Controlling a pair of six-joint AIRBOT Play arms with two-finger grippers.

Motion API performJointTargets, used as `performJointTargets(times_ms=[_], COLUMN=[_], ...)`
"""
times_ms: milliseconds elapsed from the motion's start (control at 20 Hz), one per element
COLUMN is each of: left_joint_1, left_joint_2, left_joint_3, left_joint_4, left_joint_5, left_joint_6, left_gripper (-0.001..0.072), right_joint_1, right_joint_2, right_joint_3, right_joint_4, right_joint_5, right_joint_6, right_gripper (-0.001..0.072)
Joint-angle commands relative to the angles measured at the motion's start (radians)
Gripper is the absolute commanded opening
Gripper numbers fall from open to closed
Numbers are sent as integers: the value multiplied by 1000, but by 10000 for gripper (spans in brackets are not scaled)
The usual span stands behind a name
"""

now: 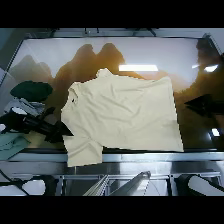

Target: Fold the shirts.

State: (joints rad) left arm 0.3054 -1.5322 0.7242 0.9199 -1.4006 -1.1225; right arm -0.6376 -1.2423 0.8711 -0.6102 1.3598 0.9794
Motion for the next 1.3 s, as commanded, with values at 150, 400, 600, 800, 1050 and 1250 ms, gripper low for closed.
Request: performJointTargets(times_ms=[150, 400, 600, 800, 1050, 1250], left_joint_1=[-1, 107, 92, 43, 30, 30], left_joint_2=[27, 118, 116, 116, 116, 116], left_joint_3=[-14, -99, -74, -38, -32, -32], left_joint_4=[1, -112, -163, -162, -161, -161], left_joint_5=[71, 135, 98, 78, 71, 71], left_joint_6=[60, 145, 187, 187, 187, 187], left_gripper=[189, 34, 35, 34, 34, 34], right_joint_1=[-208, -342, -330, -275, -150, -58], right_joint_2=[72, 69, 63, 59, -15, -101], right_joint_3=[-10, -189, -341, -379, -380, -379], right_joint_4=[-224, -495, -501, -497, -480, -381], right_joint_5=[119, 184, 59, 27, -29, -75], right_joint_6=[158, 181, 108, 44, 37, 37], right_gripper=[305, 531, 522, 522, 523, 520])
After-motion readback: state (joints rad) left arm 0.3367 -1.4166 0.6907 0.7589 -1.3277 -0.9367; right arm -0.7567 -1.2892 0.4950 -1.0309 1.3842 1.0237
